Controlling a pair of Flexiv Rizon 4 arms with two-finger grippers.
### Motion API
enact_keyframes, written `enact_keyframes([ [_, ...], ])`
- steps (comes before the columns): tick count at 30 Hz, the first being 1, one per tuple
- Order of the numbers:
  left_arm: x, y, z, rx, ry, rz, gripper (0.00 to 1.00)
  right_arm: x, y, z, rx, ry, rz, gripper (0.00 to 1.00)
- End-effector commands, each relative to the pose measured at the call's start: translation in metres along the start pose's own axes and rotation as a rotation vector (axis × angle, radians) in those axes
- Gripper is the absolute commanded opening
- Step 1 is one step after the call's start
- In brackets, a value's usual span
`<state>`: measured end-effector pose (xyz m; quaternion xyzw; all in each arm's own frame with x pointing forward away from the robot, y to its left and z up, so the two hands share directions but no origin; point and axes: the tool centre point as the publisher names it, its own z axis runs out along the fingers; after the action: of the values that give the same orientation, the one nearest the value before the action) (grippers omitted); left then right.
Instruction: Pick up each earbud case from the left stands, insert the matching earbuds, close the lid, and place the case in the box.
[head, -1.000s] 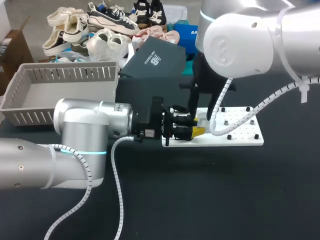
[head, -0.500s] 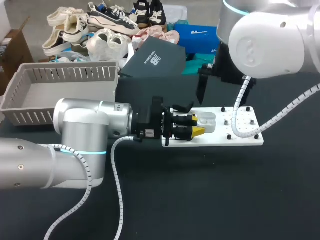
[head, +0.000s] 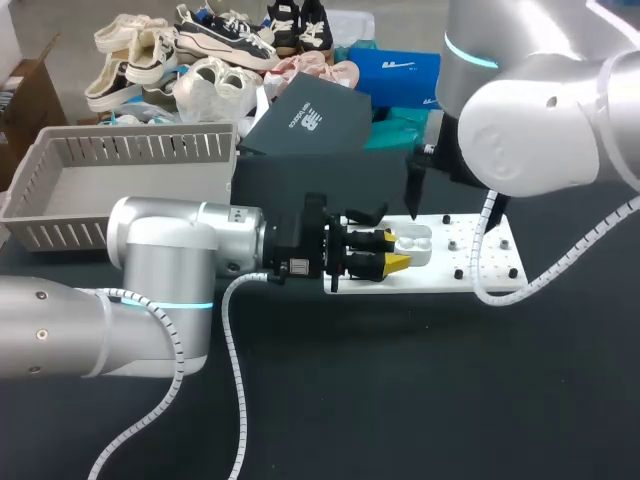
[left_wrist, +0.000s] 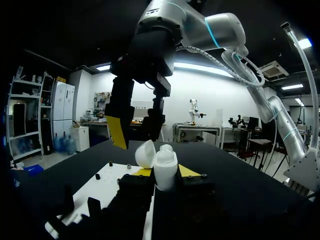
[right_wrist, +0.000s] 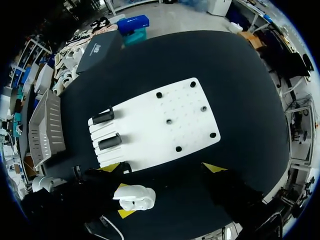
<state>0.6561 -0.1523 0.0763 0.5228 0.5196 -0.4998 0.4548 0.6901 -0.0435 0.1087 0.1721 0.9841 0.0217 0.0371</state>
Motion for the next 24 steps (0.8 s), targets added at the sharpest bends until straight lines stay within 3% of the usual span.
enact_keyframes([
  [1,0.0,0.001,0.0,0.003,0.0,0.0,0.0,-0.001,0.001,0.004,0.015,0.011,-0.006,1.0],
  [12,0.0,0.001,0.0,0.003,0.0,0.0,0.0,0.015,-0.016,-0.002,0.033,0.001,-0.044,1.0],
  [24,0.0,0.001,0.0,0.003,0.0,0.0,0.0,0.028,-0.018,-0.005,0.024,0.001,-0.097,1.0],
])
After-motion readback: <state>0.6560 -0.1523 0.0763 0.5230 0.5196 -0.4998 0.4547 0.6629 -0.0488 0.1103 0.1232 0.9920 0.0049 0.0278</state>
